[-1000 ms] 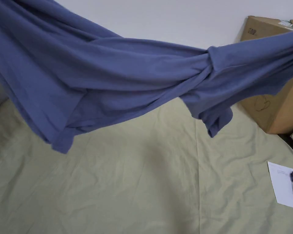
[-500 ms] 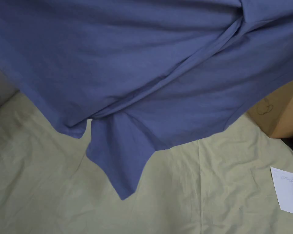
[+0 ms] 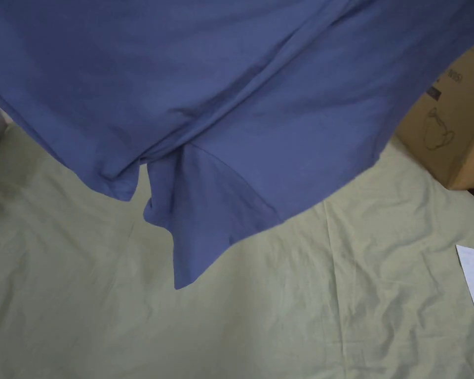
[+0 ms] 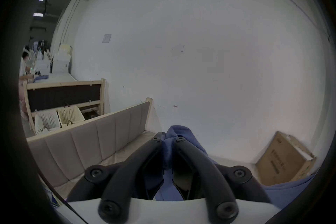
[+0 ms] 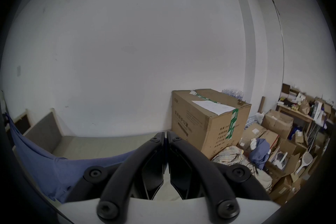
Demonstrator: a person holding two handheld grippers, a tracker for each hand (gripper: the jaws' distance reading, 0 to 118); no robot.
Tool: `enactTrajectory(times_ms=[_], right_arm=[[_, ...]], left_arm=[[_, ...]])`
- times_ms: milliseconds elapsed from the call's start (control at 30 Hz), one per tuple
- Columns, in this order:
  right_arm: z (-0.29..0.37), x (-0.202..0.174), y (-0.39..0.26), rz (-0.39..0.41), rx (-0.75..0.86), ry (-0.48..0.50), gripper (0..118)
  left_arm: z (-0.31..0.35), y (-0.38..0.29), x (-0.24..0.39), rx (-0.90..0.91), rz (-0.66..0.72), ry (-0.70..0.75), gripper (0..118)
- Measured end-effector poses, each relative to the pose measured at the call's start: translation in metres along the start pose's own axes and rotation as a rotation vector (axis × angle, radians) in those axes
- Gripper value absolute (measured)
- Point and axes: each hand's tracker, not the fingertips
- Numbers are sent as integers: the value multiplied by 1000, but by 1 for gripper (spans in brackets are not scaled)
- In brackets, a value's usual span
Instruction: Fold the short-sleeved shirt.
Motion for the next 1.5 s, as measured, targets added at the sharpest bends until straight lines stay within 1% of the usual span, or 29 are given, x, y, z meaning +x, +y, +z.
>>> enactTrajectory(times_ms=[33, 100, 167, 333, 367, 400, 467, 567, 633, 700, 800, 867, 933, 967, 1000, 1100, 1133, 1200, 1267, 1333, 1367, 1400, 1500], right_arm=[[-18, -9, 2, 20, -2, -25, 1], [-52, -26, 7, 20, 4, -58, 1], [-84, -44, 11, 18, 13, -65, 1], [-146, -73, 14, 36, 25, -104, 1], [-156, -74, 13, 34, 31, -101, 1], [-162, -74, 12, 22, 37, -98, 1], [-177, -75, 9, -3, 37, -107, 1], [-196, -72, -4, -16, 41, -127, 1], [-206, -67, -18, -26, 28, -130, 1], [-213, -63, -39, -60, -16, -117, 1], [-219, -57, -83, -72, -99, -90, 1], [-215, -49, -118, -80, -126, -65, 1], [-211, -39, -154, -83, -192, -54, 1], [-206, -32, -177, -69, -224, -35, 1], [-198, -25, -198, -63, -259, -36, 1], [-162, -6, -262, -41, -344, -22, 1], [-151, 1, -279, -57, -369, -11, 1], [-115, 15, -320, -91, -436, 18, 2], [-84, 27, -354, -80, -458, 20, 1], [-56, 43, -384, -117, -497, 39, 1], [-40, 52, -400, -163, -532, 45, 1], [-23, 59, -414, -191, -542, 62, 1], [9, 82, -450, -187, -574, 49, 1]], left_arm=[[-17, -3, 13, -7, -20, 19, 4], [-46, -10, 34, -29, -22, 25, 4], [-78, -25, 57, -46, -31, 61, 4], [-139, -66, 88, -98, -48, 67, 4], [-152, -75, 92, -136, -86, 74, 4], [-161, -83, 95, -136, -88, 64, 4], [-180, -96, 96, -133, -76, 70, 4], [-200, -117, 96, -162, -51, 75, 4], [-201, -135, 95, -192, -57, 80, 4], [-204, -155, 90, -218, -70, 83, 4], [-202, -188, 77, -295, -103, 68, 4], [-197, -213, 65, -348, -119, 45, 4], [-185, -238, 51, -396, -152, 32, 4], [-176, -252, 39, -416, -159, 18, 4], [-152, -267, 33, -452, -173, 14, 4], [-117, -303, -5, -530, -149, -16, 4], [-114, -314, -20, -533, -123, -30, 4], [-87, -338, -50, -562, -131, -48, 4], [-59, -360, -73, -626, -196, -65, 4], [-31, -380, -95, -670, -212, -50, 4], [-17, -390, -109, -680, -190, -62, 4], [-4, -401, -123, -715, -157, -63, 4], [32, -426, -155, -761, -71, -59, 4]])
